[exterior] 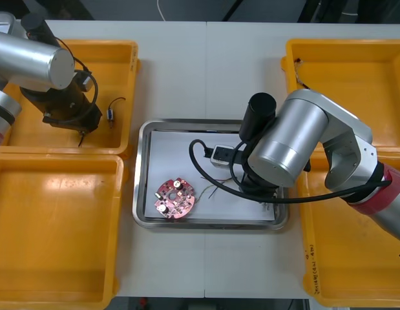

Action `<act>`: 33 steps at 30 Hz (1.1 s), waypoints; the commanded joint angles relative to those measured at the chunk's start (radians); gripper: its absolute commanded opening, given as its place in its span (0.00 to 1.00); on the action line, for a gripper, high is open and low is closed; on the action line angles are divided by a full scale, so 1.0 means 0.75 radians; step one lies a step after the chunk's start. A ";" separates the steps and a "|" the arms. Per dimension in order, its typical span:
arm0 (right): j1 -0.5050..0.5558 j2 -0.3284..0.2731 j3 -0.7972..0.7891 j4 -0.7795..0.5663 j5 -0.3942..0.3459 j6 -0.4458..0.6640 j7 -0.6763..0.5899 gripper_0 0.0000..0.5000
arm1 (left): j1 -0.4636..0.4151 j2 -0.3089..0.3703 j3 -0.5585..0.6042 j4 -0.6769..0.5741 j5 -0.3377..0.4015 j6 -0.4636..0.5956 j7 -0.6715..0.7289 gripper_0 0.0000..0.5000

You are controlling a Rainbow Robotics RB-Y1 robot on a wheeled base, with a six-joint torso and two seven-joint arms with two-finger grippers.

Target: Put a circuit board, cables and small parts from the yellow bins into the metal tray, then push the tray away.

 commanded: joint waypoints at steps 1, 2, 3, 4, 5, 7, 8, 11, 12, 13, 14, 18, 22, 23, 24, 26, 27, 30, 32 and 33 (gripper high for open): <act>-0.045 0.022 -0.103 -0.089 -0.015 0.081 0.054 1.00 | -0.066 -0.017 0.077 -0.022 0.010 0.073 -0.168 0.00; -0.045 0.026 -0.130 -0.108 -0.019 0.114 0.054 1.00 | -0.076 -0.017 0.085 -0.029 0.010 0.098 -0.166 0.00; -0.045 0.030 -0.146 -0.120 -0.023 0.136 0.054 1.00 | -0.080 -0.015 0.091 -0.033 0.008 0.110 -0.168 0.00; -0.045 0.043 -0.177 -0.138 -0.025 0.177 0.050 1.00 | -0.089 -0.015 0.105 -0.041 0.008 0.135 -0.166 0.00; -0.045 0.057 -0.212 -0.155 -0.027 0.222 0.050 1.00 | -0.093 -0.017 0.122 -0.057 0.008 0.155 -0.166 0.00; -0.045 0.075 -0.267 -0.181 -0.033 0.281 0.048 1.00 | -0.095 -0.017 0.154 -0.086 0.010 0.188 -0.166 0.00; -0.045 0.086 -0.302 -0.198 -0.035 0.281 0.050 1.00 | -0.095 -0.017 0.171 -0.108 0.008 0.208 -0.166 0.00; -0.045 0.098 -0.382 -0.251 -0.043 0.281 0.048 1.00 | -0.095 -0.011 0.203 -0.172 0.003 0.265 -0.162 0.00; -0.045 0.100 -0.408 -0.273 -0.043 0.281 0.048 1.00 | -0.095 -0.011 0.216 -0.194 0.003 0.288 -0.160 0.00; -0.045 0.102 -0.427 -0.284 -0.043 0.281 0.048 1.00 | -0.093 -0.011 0.222 -0.204 -0.001 0.302 -0.158 0.00; -0.045 0.106 -0.457 -0.302 -0.043 0.281 0.044 1.00 | -0.093 -0.011 0.230 -0.225 -0.001 0.327 -0.158 0.00; -0.061 0.110 -0.580 -0.341 -0.050 0.281 0.038 1.00 | -0.093 -0.011 0.238 -0.301 -0.005 0.405 -0.140 0.00; -0.082 0.102 -0.686 -0.339 -0.045 0.281 0.038 1.00 | -0.093 -0.019 0.240 -0.376 -0.011 0.472 -0.119 0.00; -0.086 0.096 -0.719 -0.339 -0.050 0.281 0.036 1.00 | -0.093 -0.027 0.240 -0.405 -0.017 0.497 -0.111 0.00; -0.086 0.088 -0.754 -0.341 -0.050 0.281 0.038 1.00 | -0.093 -0.033 0.242 -0.431 -0.019 0.521 -0.092 0.00; -0.086 0.075 -0.793 -0.335 -0.047 0.281 0.038 1.00 | -0.093 -0.046 0.242 -0.472 -0.021 0.556 -0.054 0.00; -0.088 0.065 -0.817 -0.324 -0.052 0.281 0.038 1.00 | -0.093 -0.054 0.242 -0.499 -0.019 0.574 -0.031 0.00; -0.096 0.043 -0.877 -0.296 -0.054 0.281 0.044 1.00 | -0.093 -0.085 0.240 -0.566 -0.023 0.577 0.020 0.00; -0.102 0.028 -0.907 -0.275 -0.054 0.281 0.048 1.00 | -0.091 -0.103 0.242 -0.599 -0.019 0.577 0.049 0.00; -0.106 0.014 -0.928 -0.259 -0.056 0.281 0.048 1.00 | -0.091 -0.115 0.242 -0.620 -0.019 0.577 0.067 0.00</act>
